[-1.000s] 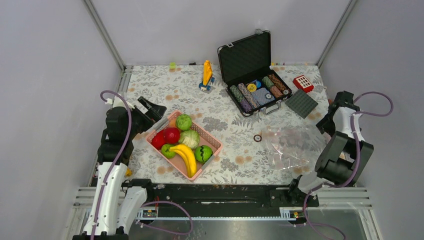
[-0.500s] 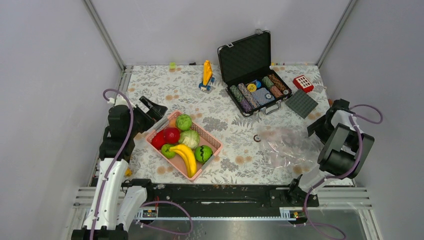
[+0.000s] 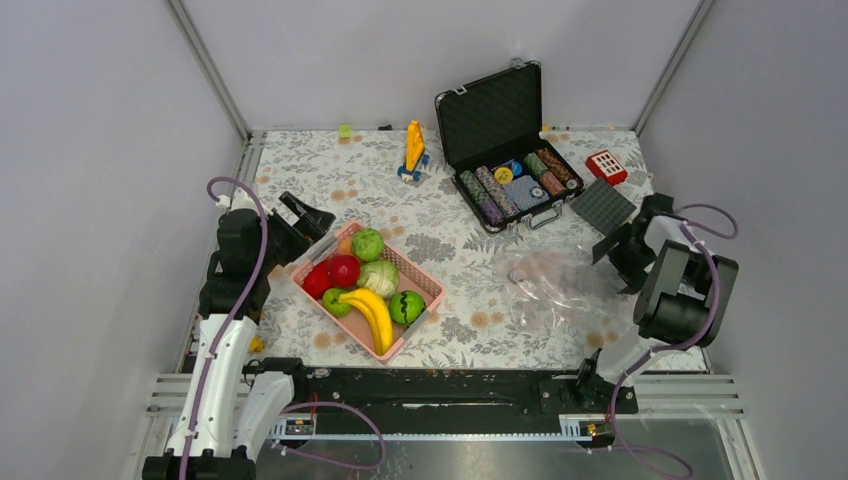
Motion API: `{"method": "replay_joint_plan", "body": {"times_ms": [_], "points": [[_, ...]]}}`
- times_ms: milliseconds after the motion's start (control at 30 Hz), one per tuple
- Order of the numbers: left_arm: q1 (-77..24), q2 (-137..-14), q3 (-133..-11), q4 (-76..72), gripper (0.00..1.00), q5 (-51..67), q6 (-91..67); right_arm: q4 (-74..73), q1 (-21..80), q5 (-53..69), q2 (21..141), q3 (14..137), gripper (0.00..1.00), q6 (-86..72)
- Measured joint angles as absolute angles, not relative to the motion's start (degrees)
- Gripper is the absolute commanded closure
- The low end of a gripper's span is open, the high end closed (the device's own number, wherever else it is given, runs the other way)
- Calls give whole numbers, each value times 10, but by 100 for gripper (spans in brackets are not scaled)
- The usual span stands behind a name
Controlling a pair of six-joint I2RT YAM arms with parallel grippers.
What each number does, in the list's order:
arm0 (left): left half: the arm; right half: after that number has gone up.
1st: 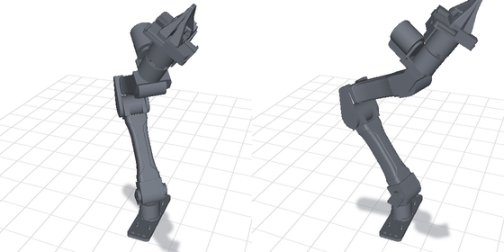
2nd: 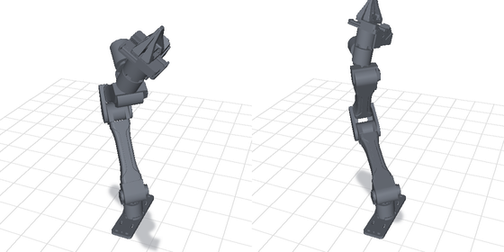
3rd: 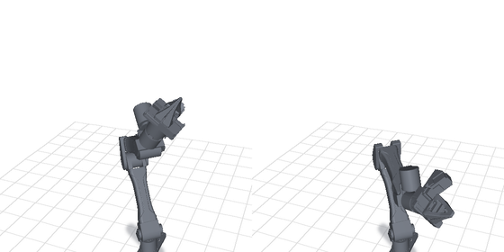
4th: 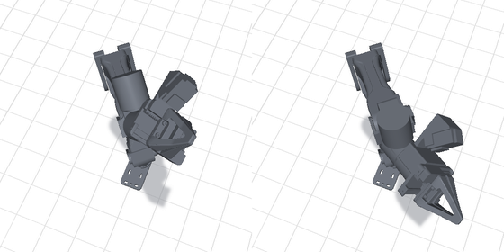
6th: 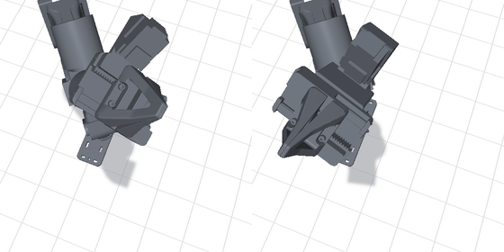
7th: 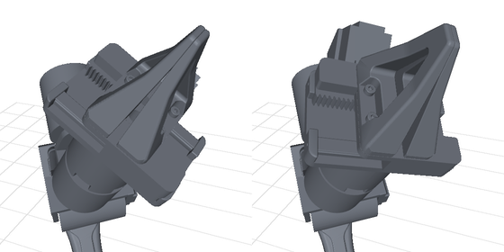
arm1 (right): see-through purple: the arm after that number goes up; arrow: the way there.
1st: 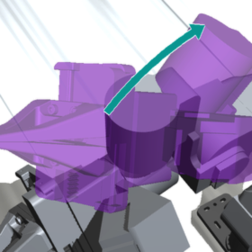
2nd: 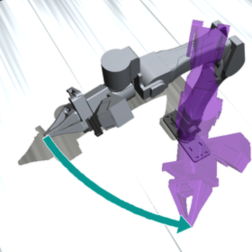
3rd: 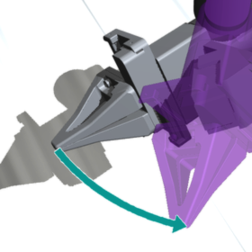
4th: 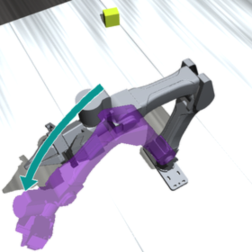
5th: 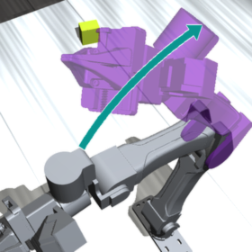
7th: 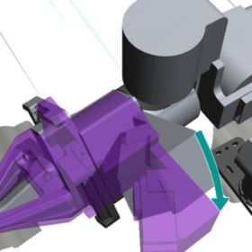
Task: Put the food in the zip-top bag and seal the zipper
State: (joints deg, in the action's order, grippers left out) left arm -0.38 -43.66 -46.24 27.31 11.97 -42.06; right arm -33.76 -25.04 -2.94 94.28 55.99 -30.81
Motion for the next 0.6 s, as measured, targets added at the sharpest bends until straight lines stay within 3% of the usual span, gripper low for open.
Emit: {"method": "replay_joint_plan", "body": {"times_ms": [400,600], "points": [[-4,-438,-462,275,1,104,-421,-299,-90,-25,961,561,2,-320],[-4,-450,-462,275,1,102,-421,-289,-63,-57,961,561,9,-331]]}}
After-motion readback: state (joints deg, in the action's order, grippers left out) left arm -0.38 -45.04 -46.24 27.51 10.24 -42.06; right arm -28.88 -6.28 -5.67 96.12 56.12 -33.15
